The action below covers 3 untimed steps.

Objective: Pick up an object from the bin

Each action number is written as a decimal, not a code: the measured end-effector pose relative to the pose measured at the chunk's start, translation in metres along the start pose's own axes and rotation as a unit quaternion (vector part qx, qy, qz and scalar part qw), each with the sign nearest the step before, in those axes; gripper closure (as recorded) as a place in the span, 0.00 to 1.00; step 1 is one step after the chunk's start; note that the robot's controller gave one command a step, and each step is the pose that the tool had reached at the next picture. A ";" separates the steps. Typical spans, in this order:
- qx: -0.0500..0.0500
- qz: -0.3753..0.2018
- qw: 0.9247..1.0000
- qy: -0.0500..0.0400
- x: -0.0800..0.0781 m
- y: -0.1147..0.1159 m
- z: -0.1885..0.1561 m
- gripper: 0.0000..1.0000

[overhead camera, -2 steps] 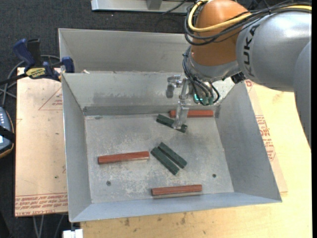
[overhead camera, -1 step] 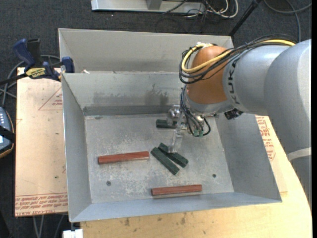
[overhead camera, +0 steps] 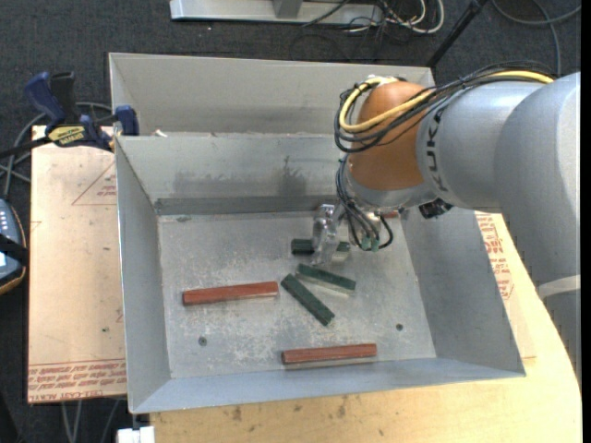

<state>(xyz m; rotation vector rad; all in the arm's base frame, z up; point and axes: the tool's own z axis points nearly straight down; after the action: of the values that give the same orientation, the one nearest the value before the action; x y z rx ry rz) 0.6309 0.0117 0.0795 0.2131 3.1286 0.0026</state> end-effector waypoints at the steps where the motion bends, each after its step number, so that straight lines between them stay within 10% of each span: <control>1: -0.001 -0.161 0.987 -0.004 0.026 0.068 -0.278 1.00; 2: 0.001 -0.060 0.998 0.006 0.052 0.074 -0.110 1.00; 3: 0.000 -0.060 0.998 0.002 0.050 0.074 -0.114 0.00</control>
Offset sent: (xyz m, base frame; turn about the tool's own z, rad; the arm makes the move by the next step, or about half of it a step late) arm -0.0200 0.0692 0.2724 -0.3237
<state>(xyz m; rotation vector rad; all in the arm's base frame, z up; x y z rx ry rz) 0.5906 0.0921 0.1933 0.0250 3.1405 0.0020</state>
